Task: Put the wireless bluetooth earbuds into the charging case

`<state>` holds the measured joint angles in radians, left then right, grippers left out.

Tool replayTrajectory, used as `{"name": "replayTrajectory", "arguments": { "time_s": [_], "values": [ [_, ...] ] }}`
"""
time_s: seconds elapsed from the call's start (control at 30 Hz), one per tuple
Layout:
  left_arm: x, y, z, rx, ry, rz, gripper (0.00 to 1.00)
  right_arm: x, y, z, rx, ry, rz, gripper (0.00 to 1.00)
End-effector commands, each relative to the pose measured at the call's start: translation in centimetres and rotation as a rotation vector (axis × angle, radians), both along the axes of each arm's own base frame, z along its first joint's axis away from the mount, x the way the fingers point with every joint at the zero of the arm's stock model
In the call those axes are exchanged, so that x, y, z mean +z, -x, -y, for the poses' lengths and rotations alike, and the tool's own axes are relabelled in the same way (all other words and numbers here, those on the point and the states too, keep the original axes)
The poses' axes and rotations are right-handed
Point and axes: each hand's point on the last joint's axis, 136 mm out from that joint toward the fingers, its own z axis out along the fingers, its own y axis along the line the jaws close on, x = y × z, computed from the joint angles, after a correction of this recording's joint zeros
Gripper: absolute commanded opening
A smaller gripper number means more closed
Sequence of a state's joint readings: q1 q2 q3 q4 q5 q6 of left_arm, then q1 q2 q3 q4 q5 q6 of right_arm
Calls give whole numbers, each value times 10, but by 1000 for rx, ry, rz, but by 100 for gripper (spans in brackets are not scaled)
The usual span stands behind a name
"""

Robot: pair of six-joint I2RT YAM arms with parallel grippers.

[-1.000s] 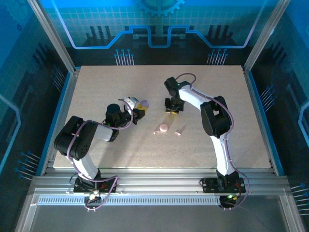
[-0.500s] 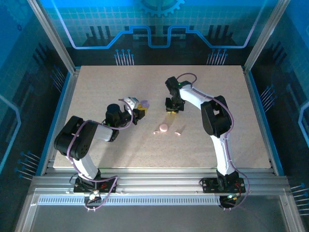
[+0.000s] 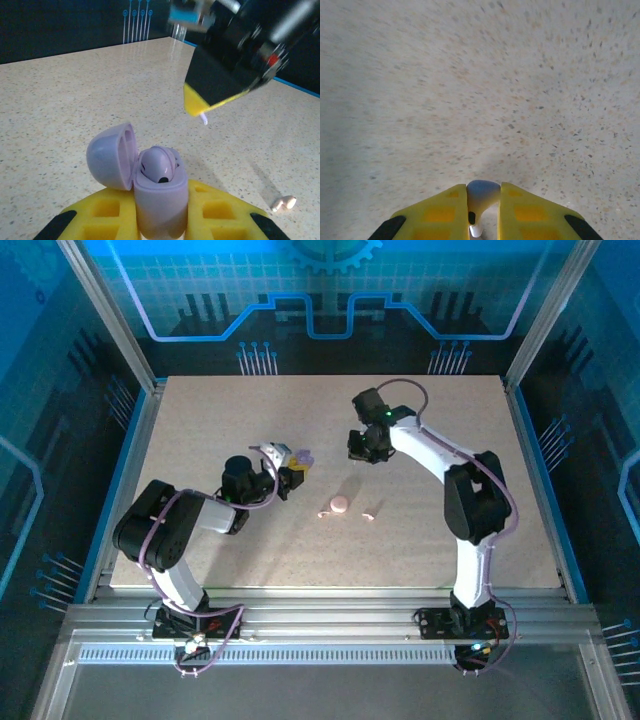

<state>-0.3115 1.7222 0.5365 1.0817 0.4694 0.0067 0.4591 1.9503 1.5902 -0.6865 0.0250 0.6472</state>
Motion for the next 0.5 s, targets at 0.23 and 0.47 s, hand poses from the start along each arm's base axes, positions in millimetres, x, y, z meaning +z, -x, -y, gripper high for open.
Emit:
{"name": "replayTrajectory", "arguments": {
  "time_s": [0.23, 0.47],
  "values": [
    [33, -2, 17, -47, 75, 80, 10, 87, 20, -36, 76, -145, 290, 18],
    [43, 0, 20, -55, 105, 100, 10, 113, 39, -66, 123, -260, 440, 19]
  ]
}}
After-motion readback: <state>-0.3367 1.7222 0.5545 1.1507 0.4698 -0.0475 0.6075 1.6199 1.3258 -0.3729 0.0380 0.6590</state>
